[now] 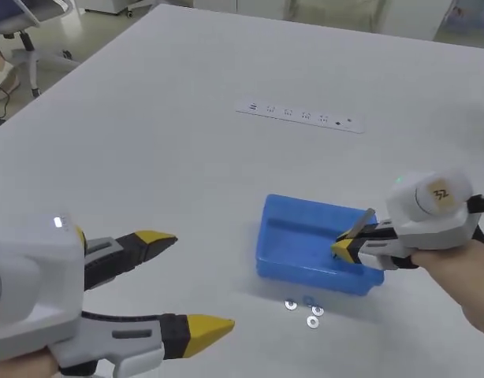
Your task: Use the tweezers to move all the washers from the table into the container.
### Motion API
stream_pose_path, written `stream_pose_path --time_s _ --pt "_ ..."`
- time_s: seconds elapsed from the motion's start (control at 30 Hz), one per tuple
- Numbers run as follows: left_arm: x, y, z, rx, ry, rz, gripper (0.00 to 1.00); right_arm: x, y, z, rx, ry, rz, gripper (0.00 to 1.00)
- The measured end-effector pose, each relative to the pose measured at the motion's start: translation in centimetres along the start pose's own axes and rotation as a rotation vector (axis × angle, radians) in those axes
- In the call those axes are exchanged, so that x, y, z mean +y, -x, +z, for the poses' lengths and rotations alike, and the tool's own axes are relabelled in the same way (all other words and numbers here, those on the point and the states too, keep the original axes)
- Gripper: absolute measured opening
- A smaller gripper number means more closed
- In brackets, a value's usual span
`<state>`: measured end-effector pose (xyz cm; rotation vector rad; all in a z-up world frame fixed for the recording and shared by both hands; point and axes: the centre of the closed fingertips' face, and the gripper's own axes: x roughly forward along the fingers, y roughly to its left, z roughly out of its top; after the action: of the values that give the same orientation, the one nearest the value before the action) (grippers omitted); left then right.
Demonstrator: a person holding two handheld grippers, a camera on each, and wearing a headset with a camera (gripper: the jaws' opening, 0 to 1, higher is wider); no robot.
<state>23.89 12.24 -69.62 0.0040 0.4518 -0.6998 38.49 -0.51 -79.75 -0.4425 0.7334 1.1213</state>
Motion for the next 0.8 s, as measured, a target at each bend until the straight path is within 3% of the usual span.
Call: stream_pose_path --time_s 0.53,0.8 --pt "-0.3 -0.3 0.0 0.0 -0.004 -0.011 0.71 1.3 3.3 2.2 -0.09 0.025 -0.03 0.05" --pt "-0.7 -0.6 0.2 0.001 -0.009 -0.024 0.71 3.0 5.5 2.9 -0.136 0.034 -0.033 0.05"
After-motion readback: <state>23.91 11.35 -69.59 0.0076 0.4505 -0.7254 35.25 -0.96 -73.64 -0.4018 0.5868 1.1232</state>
